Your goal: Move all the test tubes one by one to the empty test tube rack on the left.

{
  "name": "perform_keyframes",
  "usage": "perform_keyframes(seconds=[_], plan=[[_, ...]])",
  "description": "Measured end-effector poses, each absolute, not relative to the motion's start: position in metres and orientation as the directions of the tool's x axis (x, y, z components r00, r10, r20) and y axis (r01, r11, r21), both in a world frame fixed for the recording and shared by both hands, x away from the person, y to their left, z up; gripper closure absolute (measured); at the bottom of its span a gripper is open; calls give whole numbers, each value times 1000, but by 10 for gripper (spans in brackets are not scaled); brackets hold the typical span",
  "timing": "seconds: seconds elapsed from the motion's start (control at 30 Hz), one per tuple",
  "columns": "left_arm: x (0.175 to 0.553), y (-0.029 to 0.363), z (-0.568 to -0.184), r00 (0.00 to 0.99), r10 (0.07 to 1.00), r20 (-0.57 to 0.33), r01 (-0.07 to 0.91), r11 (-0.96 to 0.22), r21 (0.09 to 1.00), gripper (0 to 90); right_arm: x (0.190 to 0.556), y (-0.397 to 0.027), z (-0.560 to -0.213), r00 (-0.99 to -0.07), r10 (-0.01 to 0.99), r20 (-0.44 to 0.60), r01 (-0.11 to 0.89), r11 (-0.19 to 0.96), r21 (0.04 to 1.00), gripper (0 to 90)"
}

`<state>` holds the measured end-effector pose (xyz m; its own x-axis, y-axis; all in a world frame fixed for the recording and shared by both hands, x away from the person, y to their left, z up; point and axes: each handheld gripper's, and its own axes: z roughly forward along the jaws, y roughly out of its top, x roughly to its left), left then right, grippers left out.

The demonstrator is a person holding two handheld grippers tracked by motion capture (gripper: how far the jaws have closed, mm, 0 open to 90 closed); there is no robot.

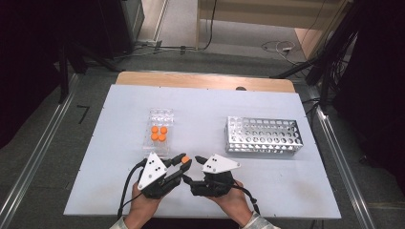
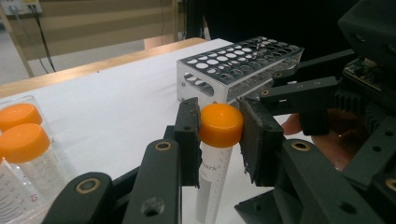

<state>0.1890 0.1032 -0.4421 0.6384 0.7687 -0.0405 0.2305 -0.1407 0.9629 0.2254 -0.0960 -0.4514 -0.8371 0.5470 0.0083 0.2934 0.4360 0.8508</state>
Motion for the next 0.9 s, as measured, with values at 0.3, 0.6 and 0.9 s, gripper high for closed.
perform_keyframes(seconds=[0.3, 0.6, 0.9], plan=[[187, 112, -437, 626, 778, -56, 232, -117, 966, 700, 228, -108, -449, -824, 566, 8, 304, 431, 849, 256], [186, 132, -427, 584, 808, -72, 238, -86, 967, 700, 230, -123, -451, -804, 595, 9, 323, 423, 847, 255], [189, 156, -420, 533, 841, -97, 248, -46, 968, 699, 232, -140, -450, -775, 631, 19, 346, 400, 849, 253]])
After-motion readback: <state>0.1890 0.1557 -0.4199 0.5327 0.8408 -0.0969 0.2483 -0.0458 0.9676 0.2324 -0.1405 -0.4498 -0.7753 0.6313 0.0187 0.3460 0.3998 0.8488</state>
